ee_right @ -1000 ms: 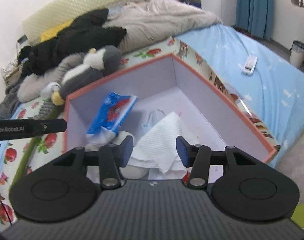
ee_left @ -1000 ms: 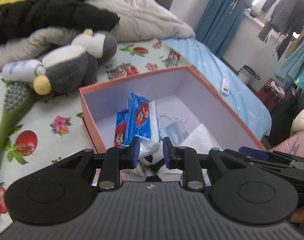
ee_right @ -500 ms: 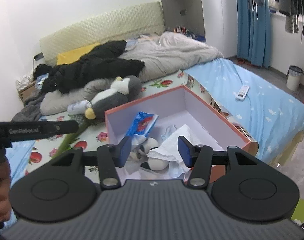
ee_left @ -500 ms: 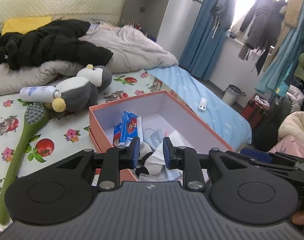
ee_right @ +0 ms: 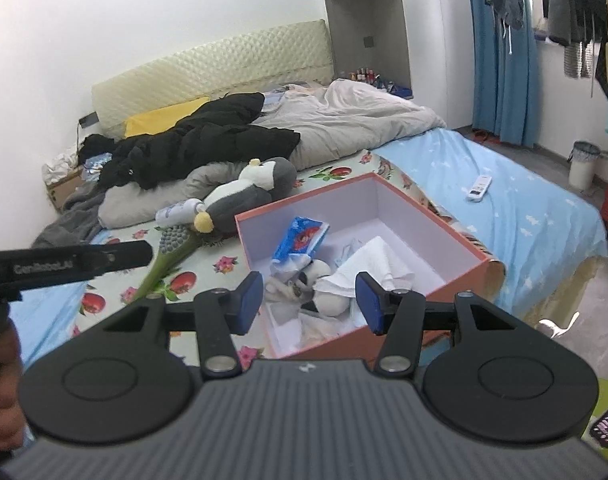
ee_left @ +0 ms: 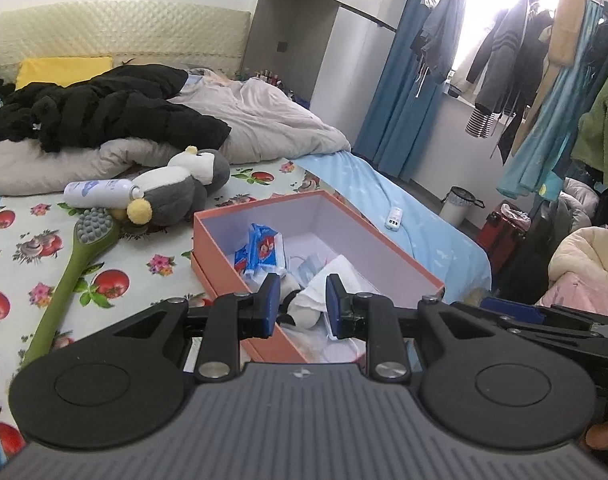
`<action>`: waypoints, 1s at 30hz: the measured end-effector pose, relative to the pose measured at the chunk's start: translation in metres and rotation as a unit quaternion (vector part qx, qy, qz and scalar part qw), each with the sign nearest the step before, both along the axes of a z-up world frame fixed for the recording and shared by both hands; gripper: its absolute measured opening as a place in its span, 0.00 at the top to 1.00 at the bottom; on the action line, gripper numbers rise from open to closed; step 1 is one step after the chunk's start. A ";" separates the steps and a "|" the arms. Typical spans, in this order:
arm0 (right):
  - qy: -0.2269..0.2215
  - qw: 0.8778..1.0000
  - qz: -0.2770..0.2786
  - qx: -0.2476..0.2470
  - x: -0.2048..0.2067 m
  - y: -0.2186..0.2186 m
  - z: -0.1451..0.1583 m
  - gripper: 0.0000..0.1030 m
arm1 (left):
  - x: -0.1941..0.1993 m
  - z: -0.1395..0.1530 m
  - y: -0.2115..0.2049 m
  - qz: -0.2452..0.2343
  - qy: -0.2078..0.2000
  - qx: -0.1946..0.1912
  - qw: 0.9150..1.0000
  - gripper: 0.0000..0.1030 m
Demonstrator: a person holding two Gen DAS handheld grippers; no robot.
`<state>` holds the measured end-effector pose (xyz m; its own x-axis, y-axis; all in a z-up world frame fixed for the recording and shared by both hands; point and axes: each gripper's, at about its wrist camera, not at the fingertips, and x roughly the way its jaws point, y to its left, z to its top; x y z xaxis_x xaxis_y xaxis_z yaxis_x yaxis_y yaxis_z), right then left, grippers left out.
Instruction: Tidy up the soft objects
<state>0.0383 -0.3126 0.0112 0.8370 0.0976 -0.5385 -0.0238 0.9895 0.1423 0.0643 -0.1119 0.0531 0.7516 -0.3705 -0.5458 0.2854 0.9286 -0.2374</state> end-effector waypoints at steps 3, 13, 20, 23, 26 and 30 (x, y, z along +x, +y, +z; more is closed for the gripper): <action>0.004 1.000 0.000 -0.007 -0.008 0.002 -0.003 0.47 | -0.015 -0.001 0.002 0.002 0.001 -0.002 1.000 0.72; 0.006 1.000 0.004 -0.001 -0.019 -0.003 -0.026 0.47 | -0.034 -0.023 -0.002 0.000 0.000 0.010 1.000 0.72; 0.010 1.000 0.001 0.006 -0.020 -0.008 -0.029 0.47 | -0.036 -0.030 -0.007 0.006 0.008 0.009 1.000 0.72; 0.011 1.000 0.000 0.005 -0.019 -0.008 -0.030 0.47 | -0.034 -0.032 -0.009 0.001 0.011 0.013 1.000 0.72; 0.012 1.000 0.001 0.003 -0.019 -0.007 -0.030 0.47 | -0.031 -0.034 -0.011 -0.003 0.013 0.014 1.000 0.69; 0.012 1.000 0.002 0.003 -0.018 -0.007 -0.031 0.47 | -0.031 -0.034 -0.011 -0.002 0.011 0.013 1.000 0.63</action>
<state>0.0199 -0.3200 -0.0194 0.8230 0.1043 -0.5584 -0.0240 0.9885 0.1492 0.0335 -0.1225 0.0189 0.7375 -0.3586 -0.5723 0.2836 0.9335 -0.2194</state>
